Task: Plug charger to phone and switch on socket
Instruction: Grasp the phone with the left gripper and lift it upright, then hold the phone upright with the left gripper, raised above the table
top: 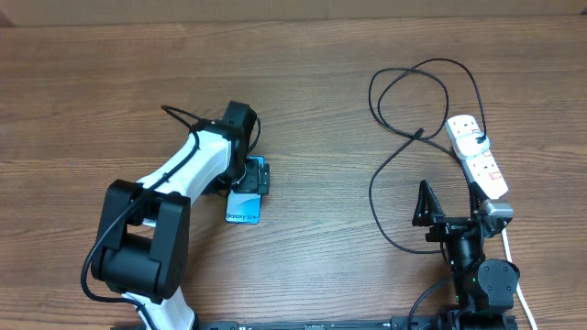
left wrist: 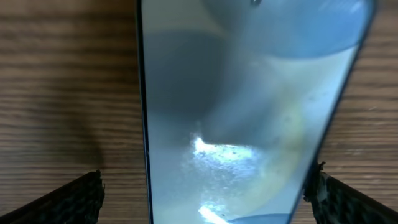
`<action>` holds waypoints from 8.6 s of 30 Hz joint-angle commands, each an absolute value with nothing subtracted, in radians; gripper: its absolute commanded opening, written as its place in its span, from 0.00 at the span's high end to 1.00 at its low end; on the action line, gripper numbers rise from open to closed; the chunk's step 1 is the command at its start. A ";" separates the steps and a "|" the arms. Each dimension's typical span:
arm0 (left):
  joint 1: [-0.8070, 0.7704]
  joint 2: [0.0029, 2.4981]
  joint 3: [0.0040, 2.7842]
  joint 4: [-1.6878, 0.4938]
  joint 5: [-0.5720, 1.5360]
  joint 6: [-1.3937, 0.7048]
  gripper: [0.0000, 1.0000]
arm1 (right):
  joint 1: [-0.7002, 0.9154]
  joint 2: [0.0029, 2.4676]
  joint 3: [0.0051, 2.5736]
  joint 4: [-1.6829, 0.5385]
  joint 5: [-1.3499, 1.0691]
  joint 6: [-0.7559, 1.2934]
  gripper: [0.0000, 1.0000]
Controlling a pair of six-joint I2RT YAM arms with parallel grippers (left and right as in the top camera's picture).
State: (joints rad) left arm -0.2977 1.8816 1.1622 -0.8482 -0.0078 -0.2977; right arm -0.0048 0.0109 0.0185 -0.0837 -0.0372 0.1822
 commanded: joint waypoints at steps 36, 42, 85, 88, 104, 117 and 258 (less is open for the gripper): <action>-0.303 1.891 1.062 -0.734 0.035 -0.297 0.10 | -0.001 0.003 0.008 -0.081 -0.030 0.174 0.00; -0.303 1.891 1.052 -0.728 0.054 -0.296 0.01 | -0.001 0.003 0.008 -0.081 -0.030 0.174 0.00; -0.301 1.890 1.084 -0.766 0.321 -0.176 0.48 | -0.001 0.003 0.008 -0.081 -0.030 0.174 0.00; -0.301 1.890 1.085 -0.765 0.392 -0.146 0.48 | -0.001 0.003 0.008 -0.081 -0.030 0.174 0.00; -0.298 1.890 1.085 -0.727 0.715 -0.028 0.47 | -0.001 0.003 0.008 -0.081 -0.030 0.174 0.00; -0.282 1.890 1.085 -0.610 1.057 -0.007 0.46 | -0.001 0.003 0.008 -0.081 -0.030 0.174 0.00; -0.275 1.890 1.085 0.401 1.372 -1.092 0.58 | -0.001 0.003 0.008 -0.081 -0.056 0.370 0.00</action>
State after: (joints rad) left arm -0.2859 1.8839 1.0821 0.3901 1.3991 -1.1507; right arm -0.0048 0.0109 0.0185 -0.0837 -0.0448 0.2283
